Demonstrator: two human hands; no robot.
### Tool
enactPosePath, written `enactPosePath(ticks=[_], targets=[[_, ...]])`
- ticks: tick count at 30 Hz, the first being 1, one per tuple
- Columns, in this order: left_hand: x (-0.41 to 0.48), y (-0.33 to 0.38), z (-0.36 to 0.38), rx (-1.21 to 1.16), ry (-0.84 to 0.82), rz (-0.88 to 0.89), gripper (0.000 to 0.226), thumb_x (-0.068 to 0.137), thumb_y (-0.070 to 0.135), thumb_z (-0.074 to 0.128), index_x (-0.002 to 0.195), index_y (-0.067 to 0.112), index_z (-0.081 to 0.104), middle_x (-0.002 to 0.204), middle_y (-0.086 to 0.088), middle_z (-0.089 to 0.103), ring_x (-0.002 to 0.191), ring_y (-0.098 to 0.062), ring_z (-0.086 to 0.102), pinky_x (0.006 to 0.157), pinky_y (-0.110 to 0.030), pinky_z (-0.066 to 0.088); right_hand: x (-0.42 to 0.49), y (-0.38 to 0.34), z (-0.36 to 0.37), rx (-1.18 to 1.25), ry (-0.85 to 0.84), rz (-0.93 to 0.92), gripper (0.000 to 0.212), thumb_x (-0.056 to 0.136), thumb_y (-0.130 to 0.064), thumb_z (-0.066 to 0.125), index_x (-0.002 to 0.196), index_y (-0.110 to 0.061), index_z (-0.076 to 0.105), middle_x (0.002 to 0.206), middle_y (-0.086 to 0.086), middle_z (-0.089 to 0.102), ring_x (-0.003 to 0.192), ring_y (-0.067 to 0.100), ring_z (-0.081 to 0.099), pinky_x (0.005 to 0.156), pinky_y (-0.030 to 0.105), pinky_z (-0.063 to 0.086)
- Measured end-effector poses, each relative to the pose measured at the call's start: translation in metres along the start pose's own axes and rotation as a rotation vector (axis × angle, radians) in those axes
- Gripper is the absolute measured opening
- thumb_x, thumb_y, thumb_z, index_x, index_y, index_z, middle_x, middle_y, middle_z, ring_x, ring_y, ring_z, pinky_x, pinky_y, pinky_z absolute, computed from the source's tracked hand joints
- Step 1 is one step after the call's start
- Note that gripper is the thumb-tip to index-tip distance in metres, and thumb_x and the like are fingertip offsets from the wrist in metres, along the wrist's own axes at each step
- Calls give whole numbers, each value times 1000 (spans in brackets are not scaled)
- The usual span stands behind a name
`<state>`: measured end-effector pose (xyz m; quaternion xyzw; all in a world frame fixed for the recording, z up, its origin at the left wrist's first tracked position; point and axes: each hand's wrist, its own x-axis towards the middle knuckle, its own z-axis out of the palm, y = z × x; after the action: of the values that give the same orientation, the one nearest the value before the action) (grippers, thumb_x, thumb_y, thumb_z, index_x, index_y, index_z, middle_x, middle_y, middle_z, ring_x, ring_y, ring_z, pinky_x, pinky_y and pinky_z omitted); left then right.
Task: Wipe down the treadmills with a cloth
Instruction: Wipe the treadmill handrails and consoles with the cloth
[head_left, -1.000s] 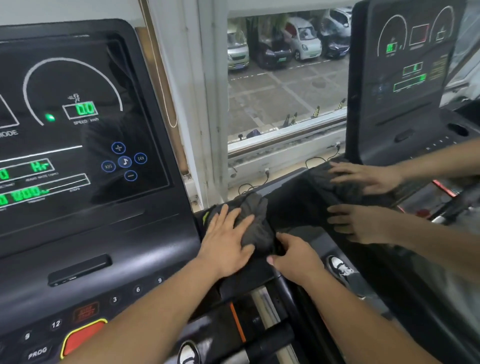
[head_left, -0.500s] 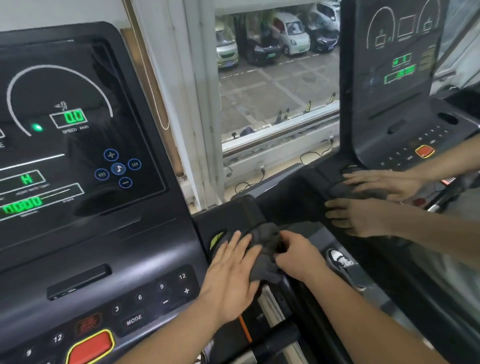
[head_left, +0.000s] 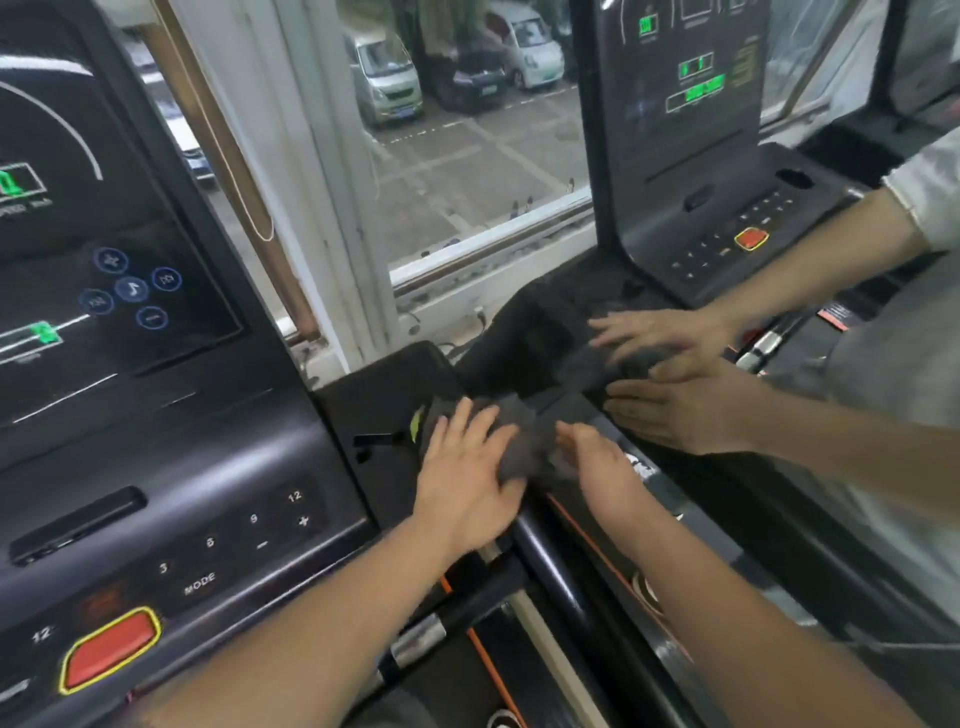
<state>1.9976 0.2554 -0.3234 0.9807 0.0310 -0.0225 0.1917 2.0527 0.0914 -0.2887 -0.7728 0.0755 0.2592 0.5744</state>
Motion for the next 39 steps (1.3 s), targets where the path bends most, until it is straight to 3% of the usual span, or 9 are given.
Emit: enactPosePath(ticks=[7,12,15,19,22,26,30,34,39], targets=[[-41,24,34,-55,-112,601,67,81,47,61,145,29,51,152,3,50,152,-20,30,126,-46,17,-56,33,-35,-213,106,-306,43,109,-27,40,149,-17,50,147,-8,50,133,-1,40,107,13,24],[-27,31,29,-16,38,-63,78,87,56,42,160,37,23,171,5,14,158,-21,-5,128,-47,-3,-74,50,-37,-347,9,-442,46,108,-25,43,154,-22,42,154,-17,36,144,-5,28,115,10,17],[-64,58,40,-324,-43,116,86,82,41,58,161,38,23,171,11,3,156,-13,-16,128,-39,-5,-70,54,-29,-452,-74,-565,49,109,-24,43,157,-20,37,161,-14,28,150,-4,22,123,16,16],[-107,34,34,-777,-51,3,68,75,15,57,138,41,59,162,17,33,152,3,20,125,-25,20,-58,57,-9,-753,-221,-307,68,108,-49,31,163,-13,15,171,4,13,156,14,11,127,29,7],[-133,12,31,-673,208,-140,52,72,12,49,114,28,75,139,20,53,134,2,48,114,-30,42,-55,70,16,-1106,-63,-316,89,102,-62,28,161,0,4,167,20,16,153,32,21,125,40,20],[-155,1,28,-678,281,-209,46,71,8,48,102,28,74,128,19,59,116,-3,61,90,-16,45,-49,80,44,-1181,134,-352,91,92,-57,51,153,8,30,139,25,53,118,40,57,95,50,51],[-155,-7,26,-720,242,-218,44,75,8,46,105,24,74,126,22,57,112,-3,61,82,-7,39,-26,51,60,-1218,130,-335,80,102,-52,39,157,2,15,147,18,41,130,35,46,102,46,44],[-147,-12,22,-725,285,-152,41,76,-1,48,104,17,74,119,24,59,112,1,60,87,-8,43,9,15,74,-1044,29,-293,66,105,-48,32,153,-3,26,150,20,40,134,38,44,104,47,41],[-156,-15,30,-713,334,-205,41,76,4,49,104,21,73,120,19,60,114,-2,61,92,-20,50,-13,38,58,-932,3,-459,87,92,-62,58,157,-14,24,148,10,32,128,38,49,94,48,48]])
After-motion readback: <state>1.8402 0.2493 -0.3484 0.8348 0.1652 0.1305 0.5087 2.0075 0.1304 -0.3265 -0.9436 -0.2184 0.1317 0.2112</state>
